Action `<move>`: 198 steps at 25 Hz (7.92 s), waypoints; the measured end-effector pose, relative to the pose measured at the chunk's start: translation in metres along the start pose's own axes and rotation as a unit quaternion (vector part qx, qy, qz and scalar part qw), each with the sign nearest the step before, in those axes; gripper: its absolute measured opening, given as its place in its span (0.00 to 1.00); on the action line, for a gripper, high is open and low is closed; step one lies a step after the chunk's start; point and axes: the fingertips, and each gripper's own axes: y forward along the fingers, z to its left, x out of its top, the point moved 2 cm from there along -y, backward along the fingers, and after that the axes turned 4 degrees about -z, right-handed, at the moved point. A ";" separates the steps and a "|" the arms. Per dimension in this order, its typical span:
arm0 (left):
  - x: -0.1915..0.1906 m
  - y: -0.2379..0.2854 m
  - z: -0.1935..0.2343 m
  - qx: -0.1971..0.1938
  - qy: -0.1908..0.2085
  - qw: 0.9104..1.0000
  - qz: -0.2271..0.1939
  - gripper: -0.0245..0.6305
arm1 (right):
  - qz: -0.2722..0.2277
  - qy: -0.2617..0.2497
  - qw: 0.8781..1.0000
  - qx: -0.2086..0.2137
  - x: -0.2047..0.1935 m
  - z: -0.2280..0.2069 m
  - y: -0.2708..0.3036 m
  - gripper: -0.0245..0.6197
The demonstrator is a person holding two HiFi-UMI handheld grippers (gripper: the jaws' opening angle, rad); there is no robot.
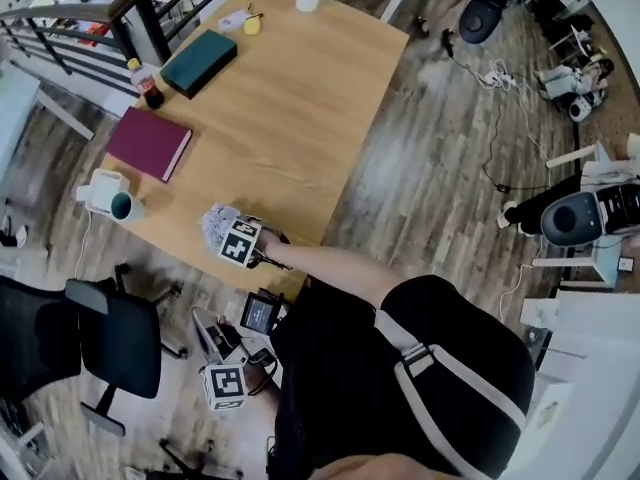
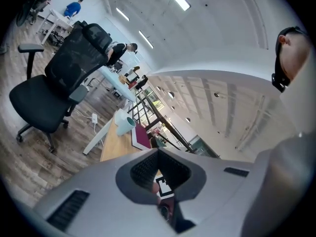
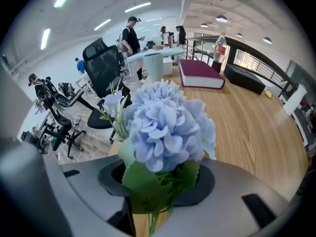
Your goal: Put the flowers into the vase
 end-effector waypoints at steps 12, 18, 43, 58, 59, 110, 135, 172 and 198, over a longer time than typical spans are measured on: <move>-0.075 0.002 -0.104 -0.096 0.069 0.991 0.067 0.11 | -0.271 0.044 0.959 0.063 0.001 0.024 -0.195 0.34; -0.111 0.003 -0.150 -0.100 0.114 0.986 0.076 0.11 | -0.309 0.067 0.948 0.042 -0.044 -0.029 -0.241 0.34; -0.273 0.090 -0.318 -0.044 0.217 0.975 0.005 0.11 | -0.353 0.055 0.930 0.089 -0.150 -0.276 -0.340 0.33; -0.321 0.240 -0.336 -0.092 0.126 0.985 0.069 0.11 | -0.350 0.101 0.930 0.059 -0.100 -0.397 -0.345 0.33; -0.322 0.247 -0.331 -0.090 0.121 0.986 0.077 0.11 | -0.351 0.106 0.929 0.057 -0.096 -0.402 -0.343 0.33; -0.550 0.560 -0.596 0.001 0.114 0.993 -0.038 0.11 | -0.444 0.085 0.882 0.138 -0.105 -0.902 -0.434 0.31; -0.540 0.576 -0.620 0.185 0.131 0.962 -0.154 0.11 | -0.426 -0.003 0.855 0.294 0.000 -0.975 -0.380 0.31; -0.498 0.576 -0.536 0.190 0.064 0.970 -0.136 0.11 | -0.600 -0.105 0.775 0.171 0.233 -0.978 -0.339 0.31; -0.489 0.573 -0.527 0.193 0.081 0.969 -0.131 0.11 | -0.541 -0.169 0.822 0.066 0.177 -0.970 -0.240 0.31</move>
